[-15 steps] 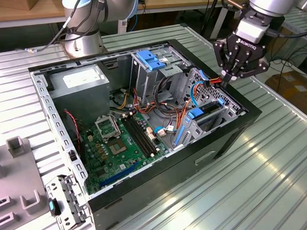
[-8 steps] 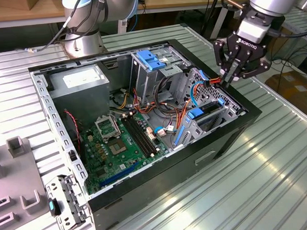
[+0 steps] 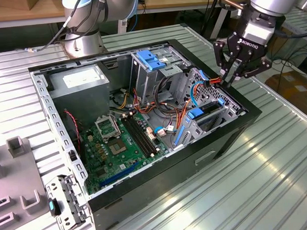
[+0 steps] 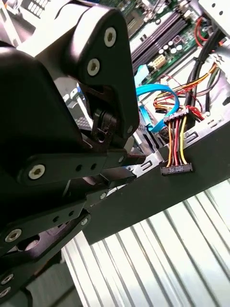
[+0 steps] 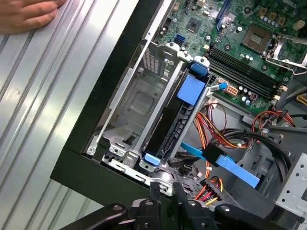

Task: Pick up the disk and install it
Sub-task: 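Insert the first disk wire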

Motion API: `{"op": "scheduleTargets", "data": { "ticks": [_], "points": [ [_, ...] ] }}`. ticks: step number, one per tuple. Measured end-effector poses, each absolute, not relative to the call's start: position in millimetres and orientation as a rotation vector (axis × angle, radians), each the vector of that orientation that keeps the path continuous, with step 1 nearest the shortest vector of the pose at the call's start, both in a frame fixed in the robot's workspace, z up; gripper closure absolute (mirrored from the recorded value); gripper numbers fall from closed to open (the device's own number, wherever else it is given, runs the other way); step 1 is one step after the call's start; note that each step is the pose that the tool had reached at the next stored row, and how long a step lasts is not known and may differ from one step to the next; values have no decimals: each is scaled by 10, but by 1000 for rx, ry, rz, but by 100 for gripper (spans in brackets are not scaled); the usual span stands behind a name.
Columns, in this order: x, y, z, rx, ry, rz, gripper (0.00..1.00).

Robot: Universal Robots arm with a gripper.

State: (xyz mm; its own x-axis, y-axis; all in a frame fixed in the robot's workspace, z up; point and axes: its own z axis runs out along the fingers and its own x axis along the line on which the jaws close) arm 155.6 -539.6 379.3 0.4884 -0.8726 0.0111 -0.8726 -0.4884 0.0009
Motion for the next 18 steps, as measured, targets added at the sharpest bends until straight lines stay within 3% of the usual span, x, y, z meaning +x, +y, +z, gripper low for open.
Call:
{"op": "scheduleTargets", "data": {
  "ticks": [18],
  "points": [
    [1688,-5263,3761,2834,-1341,14,75]
  ]
}}
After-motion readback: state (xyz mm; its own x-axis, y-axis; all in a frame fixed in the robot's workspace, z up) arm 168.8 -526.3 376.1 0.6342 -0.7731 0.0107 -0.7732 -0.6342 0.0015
